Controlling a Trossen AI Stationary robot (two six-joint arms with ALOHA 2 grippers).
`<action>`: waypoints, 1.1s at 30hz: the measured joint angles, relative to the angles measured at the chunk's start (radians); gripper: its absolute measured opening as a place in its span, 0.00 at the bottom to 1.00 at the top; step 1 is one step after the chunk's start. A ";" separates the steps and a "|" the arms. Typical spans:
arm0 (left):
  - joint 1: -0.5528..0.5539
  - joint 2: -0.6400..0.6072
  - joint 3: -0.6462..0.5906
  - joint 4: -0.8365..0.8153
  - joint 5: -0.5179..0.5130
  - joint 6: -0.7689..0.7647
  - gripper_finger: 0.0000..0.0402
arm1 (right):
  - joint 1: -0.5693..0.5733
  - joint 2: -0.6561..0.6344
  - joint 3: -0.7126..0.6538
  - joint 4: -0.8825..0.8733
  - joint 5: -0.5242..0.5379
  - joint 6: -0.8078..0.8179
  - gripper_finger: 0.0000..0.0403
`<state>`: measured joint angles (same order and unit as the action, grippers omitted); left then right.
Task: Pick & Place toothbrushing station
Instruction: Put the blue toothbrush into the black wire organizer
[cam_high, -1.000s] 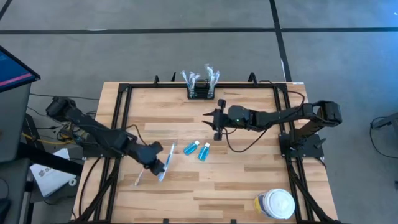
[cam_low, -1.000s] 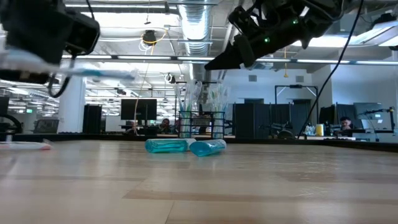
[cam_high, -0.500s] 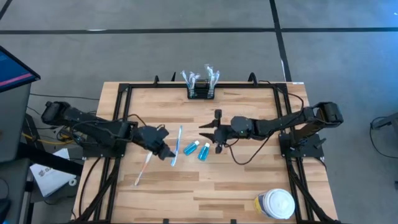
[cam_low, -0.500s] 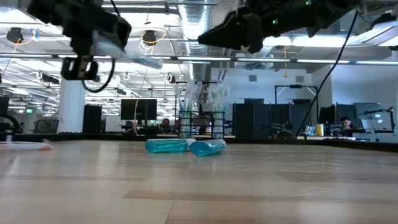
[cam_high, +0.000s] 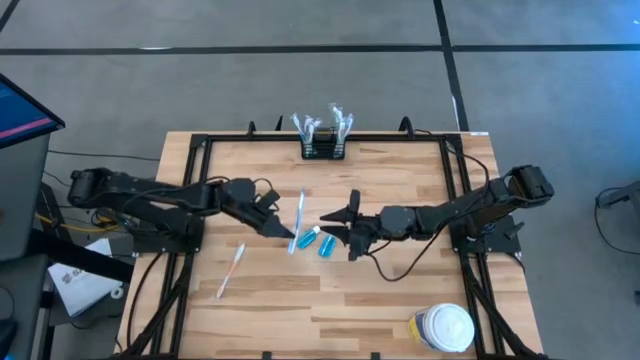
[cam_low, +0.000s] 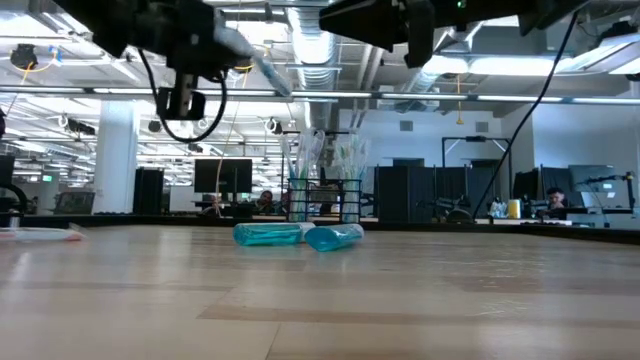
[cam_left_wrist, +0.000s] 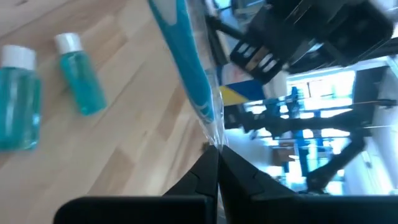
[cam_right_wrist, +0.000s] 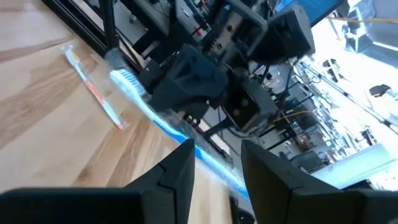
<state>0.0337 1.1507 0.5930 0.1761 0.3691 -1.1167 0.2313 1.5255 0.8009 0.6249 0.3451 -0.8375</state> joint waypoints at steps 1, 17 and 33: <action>0.008 0.008 0.000 0.022 0.009 -0.010 0.00 | 0.004 0.000 0.000 0.000 0.000 -0.008 0.30; 0.051 0.201 0.000 0.412 0.136 -0.133 0.00 | 0.045 0.002 0.000 -0.005 0.027 -0.061 0.30; 0.052 0.222 -0.002 0.446 0.161 -0.152 0.00 | 0.069 0.199 0.124 0.009 0.148 -0.142 0.30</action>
<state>0.0856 1.3724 0.5915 0.6224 0.5303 -1.2684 0.3000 1.7250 0.9254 0.6339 0.4930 -0.9797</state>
